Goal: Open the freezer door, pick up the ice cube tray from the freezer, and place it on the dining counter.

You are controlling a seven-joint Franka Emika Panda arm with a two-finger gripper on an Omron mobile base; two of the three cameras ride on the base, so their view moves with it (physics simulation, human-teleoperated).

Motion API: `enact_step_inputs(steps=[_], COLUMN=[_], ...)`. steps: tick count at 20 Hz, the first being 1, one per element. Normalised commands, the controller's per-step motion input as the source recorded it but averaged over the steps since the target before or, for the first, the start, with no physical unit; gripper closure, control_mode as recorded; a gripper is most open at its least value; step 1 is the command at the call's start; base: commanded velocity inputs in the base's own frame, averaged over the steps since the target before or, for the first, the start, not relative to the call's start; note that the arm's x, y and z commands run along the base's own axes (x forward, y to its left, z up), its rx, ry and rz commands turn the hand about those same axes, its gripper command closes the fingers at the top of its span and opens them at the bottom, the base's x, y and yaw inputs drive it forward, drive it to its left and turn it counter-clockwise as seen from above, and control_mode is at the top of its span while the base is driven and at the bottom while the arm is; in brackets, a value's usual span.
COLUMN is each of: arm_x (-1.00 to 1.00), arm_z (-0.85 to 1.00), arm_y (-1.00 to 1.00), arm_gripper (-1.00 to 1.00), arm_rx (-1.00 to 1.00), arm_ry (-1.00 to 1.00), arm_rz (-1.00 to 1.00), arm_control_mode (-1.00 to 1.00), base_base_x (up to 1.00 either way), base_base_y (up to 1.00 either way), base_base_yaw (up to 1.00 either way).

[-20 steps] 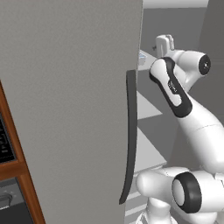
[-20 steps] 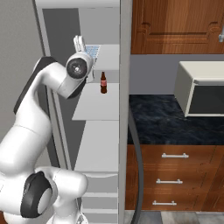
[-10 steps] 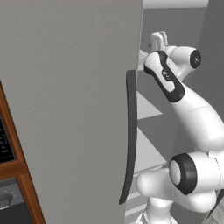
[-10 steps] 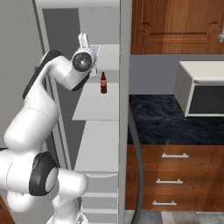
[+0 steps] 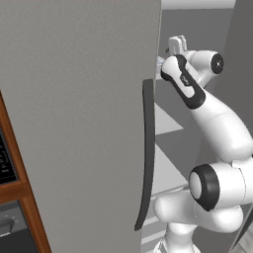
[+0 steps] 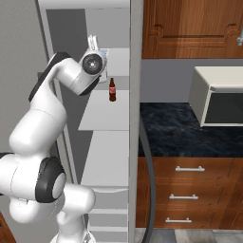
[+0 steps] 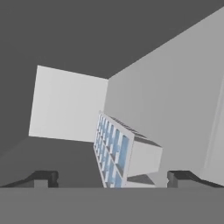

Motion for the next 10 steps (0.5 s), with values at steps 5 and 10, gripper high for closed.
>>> enact_step_inputs(steps=[5,10], arm_x=[0.03,0.1], arm_z=[0.0,0.0], arm_y=[0.0,0.0], arm_gripper=[-1.0,-1.0], arm_rx=[0.0,0.0], arm_ry=[0.06,0.07], arm_rz=[0.0,0.0], arm_control_mode=[-1.0,-1.0], base_base_x=[0.0,0.0], base_base_y=[0.0,0.0], base_base_yaw=[0.0,0.0])
